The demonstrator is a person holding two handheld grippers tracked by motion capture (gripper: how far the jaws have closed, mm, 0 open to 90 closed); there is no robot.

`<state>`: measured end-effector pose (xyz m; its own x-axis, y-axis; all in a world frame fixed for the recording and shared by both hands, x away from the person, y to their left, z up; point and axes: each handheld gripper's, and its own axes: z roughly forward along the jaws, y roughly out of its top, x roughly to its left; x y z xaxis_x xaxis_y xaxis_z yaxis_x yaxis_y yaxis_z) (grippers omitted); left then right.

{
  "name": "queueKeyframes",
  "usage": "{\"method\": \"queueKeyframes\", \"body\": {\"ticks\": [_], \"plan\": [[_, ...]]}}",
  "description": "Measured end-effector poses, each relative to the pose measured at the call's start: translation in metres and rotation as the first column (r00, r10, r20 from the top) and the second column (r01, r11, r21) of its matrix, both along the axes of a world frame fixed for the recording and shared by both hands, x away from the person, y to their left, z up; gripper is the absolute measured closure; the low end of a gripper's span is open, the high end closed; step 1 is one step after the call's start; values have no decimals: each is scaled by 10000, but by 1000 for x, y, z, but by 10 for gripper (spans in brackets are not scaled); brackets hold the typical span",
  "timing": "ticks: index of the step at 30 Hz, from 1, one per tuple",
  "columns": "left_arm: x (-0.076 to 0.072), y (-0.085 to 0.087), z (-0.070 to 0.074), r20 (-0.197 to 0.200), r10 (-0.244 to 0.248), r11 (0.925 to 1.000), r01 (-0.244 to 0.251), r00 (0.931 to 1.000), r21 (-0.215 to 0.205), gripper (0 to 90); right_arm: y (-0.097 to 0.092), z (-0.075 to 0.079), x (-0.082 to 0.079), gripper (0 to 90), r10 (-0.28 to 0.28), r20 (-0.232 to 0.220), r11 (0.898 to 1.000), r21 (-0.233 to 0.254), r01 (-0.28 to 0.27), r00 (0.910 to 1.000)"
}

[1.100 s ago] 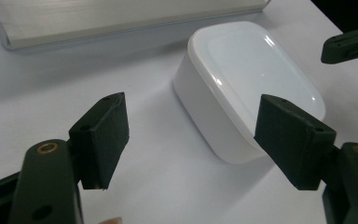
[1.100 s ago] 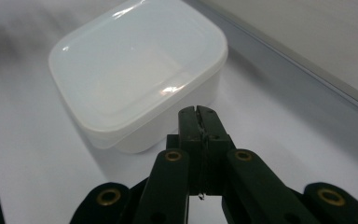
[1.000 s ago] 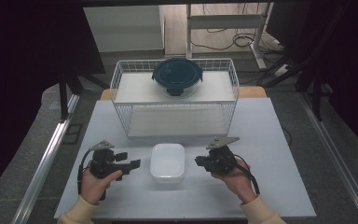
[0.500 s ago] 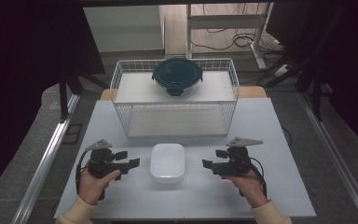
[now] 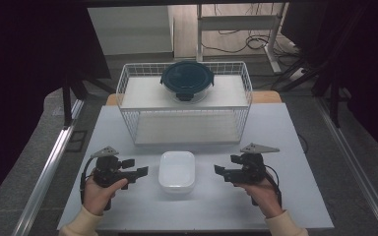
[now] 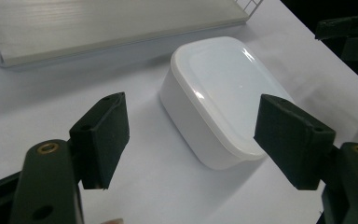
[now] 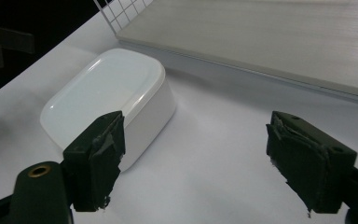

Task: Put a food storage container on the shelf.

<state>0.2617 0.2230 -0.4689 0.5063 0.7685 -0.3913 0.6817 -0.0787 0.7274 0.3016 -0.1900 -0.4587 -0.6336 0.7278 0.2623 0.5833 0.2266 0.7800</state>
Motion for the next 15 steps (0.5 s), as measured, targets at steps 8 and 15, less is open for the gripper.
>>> {"method": "queueKeyframes", "body": {"ticks": [8,15], "plan": [[4,0,1,-269,25,9993,-34,9996,-361,258,5,2,2,195,-99,-173,9997,242,103,9998],[9,0,0,-375,-19,9992,4,9993,-400,260,15,3,3,209,58,-158,9997,247,-54,9999]]}}
